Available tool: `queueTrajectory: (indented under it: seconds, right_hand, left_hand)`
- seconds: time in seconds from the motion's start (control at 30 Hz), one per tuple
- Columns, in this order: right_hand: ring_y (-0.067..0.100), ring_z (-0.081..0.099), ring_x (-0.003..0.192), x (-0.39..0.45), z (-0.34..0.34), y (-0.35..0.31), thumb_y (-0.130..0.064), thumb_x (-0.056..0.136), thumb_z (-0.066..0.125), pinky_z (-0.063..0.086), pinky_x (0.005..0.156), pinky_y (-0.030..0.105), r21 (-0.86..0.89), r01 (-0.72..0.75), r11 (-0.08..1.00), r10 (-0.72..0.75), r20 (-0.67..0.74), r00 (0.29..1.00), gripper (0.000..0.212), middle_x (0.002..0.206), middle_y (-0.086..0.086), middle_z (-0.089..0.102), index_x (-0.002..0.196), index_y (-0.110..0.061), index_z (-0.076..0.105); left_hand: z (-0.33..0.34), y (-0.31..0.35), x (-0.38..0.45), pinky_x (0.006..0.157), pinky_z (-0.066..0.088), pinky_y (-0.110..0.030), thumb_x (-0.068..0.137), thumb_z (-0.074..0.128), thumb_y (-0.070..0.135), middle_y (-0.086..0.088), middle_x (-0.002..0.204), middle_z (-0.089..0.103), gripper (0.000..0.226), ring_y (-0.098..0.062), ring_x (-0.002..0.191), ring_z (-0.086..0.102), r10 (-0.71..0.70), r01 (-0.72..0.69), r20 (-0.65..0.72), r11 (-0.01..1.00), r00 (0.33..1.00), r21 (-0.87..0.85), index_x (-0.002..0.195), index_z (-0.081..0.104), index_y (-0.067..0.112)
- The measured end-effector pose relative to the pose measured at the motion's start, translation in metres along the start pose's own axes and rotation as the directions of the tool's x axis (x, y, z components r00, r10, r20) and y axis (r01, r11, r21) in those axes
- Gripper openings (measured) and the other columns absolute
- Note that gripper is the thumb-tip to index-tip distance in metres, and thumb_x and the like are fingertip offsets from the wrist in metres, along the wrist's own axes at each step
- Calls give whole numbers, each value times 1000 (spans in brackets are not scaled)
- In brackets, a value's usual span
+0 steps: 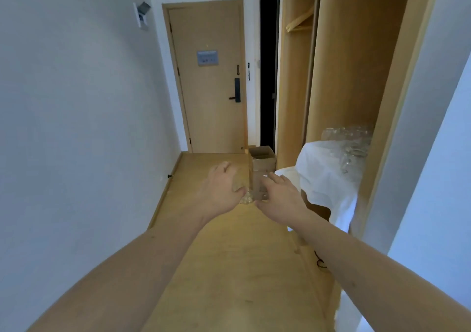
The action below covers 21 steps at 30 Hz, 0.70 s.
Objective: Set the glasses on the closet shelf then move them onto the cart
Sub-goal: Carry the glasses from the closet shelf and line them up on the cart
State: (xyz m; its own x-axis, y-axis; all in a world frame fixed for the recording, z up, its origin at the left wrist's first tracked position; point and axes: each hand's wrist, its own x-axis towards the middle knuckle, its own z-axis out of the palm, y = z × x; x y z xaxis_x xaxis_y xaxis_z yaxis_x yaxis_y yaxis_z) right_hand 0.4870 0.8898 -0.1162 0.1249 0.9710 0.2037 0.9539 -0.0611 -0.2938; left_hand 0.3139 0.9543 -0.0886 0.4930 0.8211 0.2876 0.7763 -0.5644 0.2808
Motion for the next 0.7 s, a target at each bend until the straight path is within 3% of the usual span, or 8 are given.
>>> queueTrajectory:
  seconds: [0.07, 0.2, 0.33, 0.43, 0.7]
  right_hand:
    - [32, 28, 147, 24, -2, 15, -46, 94, 59, 33, 117, 49, -1, -17, 1000, 17, 5, 1000, 67, 160, 4, 33, 153, -26, 35]
    - [31, 37, 138, 60, 2, 37, -45, 91, 59, 38, 112, 46, 18, -47, 999, 47, 10, 999, 66, 150, 2, 43, 151, -26, 39]
    - [32, 35, 140, 86, 7, 58, -43, 91, 58, 35, 114, 44, 0, -108, 994, 108, 29, 994, 66, 153, 4, 40, 150, -21, 39]
    - [32, 27, 147, 106, 10, 72, -45, 94, 56, 30, 118, 44, -14, -156, 988, 157, 28, 987, 68, 162, 5, 30, 154, -23, 34]
    - [32, 27, 146, 175, 19, 92, -49, 97, 52, 28, 118, 43, -59, -312, 948, 312, -8, 950, 68, 164, 5, 26, 156, -28, 28]
  left_hand:
    - [10, 2, 29, 118, 32, -45, 95, 61, 47, -9, 161, 31, 67, -28, 148, 26, 6, -6, 1, 1000, 1000, -15, 152, 40, 19]
    - [31, 4, 70, 117, 32, -43, 94, 63, 47, -10, 159, 35, 66, -30, 146, 31, 2, -1, 42, 1000, 999, -17, 151, 42, 19]
    - [47, 5, 109, 110, 34, -37, 96, 62, 45, -5, 155, 40, 61, -28, 140, 37, 31, -29, 62, 999, 998, -19, 150, 43, 24]
    - [61, 2, 141, 109, 38, -40, 93, 63, 47, -5, 154, 42, 62, -30, 138, 40, 71, -69, 74, 997, 995, -38, 148, 45, 25]
    - [94, -23, 236, 96, 50, -44, 81, 64, 52, 0, 133, 56, 57, -28, 127, 51, 211, -200, 73, 971, 975, -132, 132, 59, 29]
